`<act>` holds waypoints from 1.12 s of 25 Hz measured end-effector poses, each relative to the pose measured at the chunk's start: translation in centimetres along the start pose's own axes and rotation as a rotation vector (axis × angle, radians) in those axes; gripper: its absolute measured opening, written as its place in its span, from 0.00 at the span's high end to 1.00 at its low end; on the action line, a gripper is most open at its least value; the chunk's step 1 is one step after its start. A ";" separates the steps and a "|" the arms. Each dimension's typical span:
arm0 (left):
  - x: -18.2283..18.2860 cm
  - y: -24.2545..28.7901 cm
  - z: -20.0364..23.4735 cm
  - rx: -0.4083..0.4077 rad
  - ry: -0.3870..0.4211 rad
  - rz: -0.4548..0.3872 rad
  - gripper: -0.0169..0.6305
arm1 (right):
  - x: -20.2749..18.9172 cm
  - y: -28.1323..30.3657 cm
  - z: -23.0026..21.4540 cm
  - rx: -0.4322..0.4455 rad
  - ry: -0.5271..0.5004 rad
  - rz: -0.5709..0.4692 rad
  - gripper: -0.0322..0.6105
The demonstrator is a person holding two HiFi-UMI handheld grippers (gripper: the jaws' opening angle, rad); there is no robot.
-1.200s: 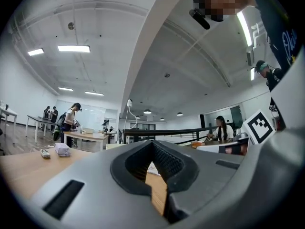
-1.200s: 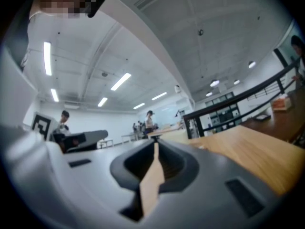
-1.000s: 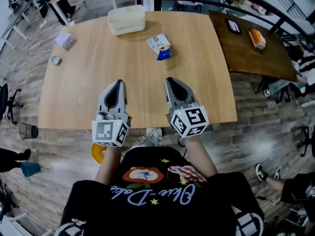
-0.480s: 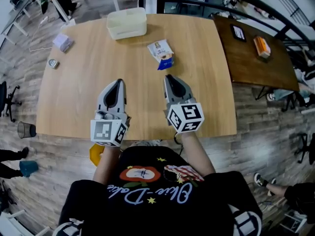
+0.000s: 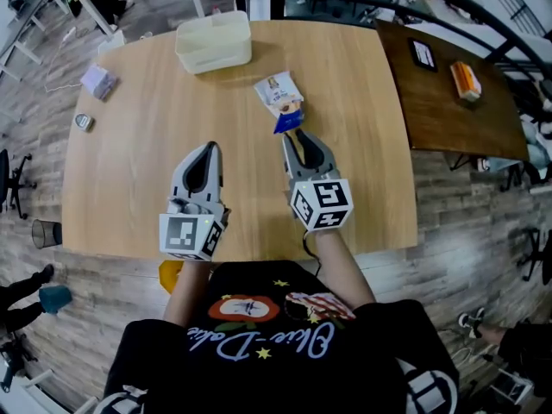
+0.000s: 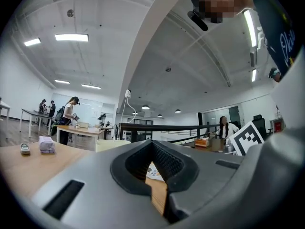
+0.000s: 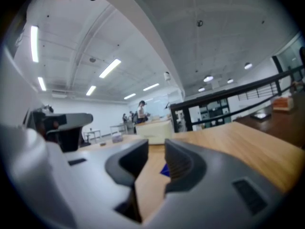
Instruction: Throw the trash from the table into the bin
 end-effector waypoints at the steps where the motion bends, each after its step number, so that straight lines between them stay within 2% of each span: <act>1: 0.0 0.2 0.2 0.001 -0.001 0.001 0.96 | 0.0 0.4 -0.2 -0.006 0.000 0.004 0.82; 4: -0.1 0.8 1.0 0.011 -0.005 0.009 0.96 | -0.3 1.8 -0.6 -0.013 0.000 0.024 0.80; 5: -0.2 1.0 1.2 0.012 -0.007 0.014 0.96 | -0.4 2.3 -0.7 -0.012 0.002 0.038 0.71; 6: -0.3 1.3 1.4 0.011 -0.009 0.019 0.96 | -0.6 2.7 -0.9 -0.012 0.004 0.054 0.67; 9: -0.4 1.8 1.8 0.006 -0.014 0.030 0.96 | -0.9 3.9 -1.4 -0.036 0.005 0.095 0.64; 11: -0.3 2.1 2.2 0.005 -0.017 0.032 0.96 | -1.2 4.7 -1.7 -0.051 0.001 0.125 0.52; 13: -0.2 2.4 2.7 0.006 -0.020 0.032 0.96 | -1.3 5.5 -2.0 -0.058 -0.012 0.149 0.46; 21: -0.1 3.9 4.2 0.016 -0.037 0.050 0.96 | -2.4 7.6 -4.0 -0.117 0.013 0.205 0.46; 28: -0.6 4.8 5.6 0.031 -0.054 0.062 0.96 | -3.5 9.3 -4.9 -0.126 0.049 0.235 0.46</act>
Point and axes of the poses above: the fingertips, and each gripper's own axes: y forward along the fingers, z to its left, x out of its top, the point moved 7 cm from there along -y, backward along the fingers, and after that the axes turned 12 degrees about z, right-handed, at the moved point
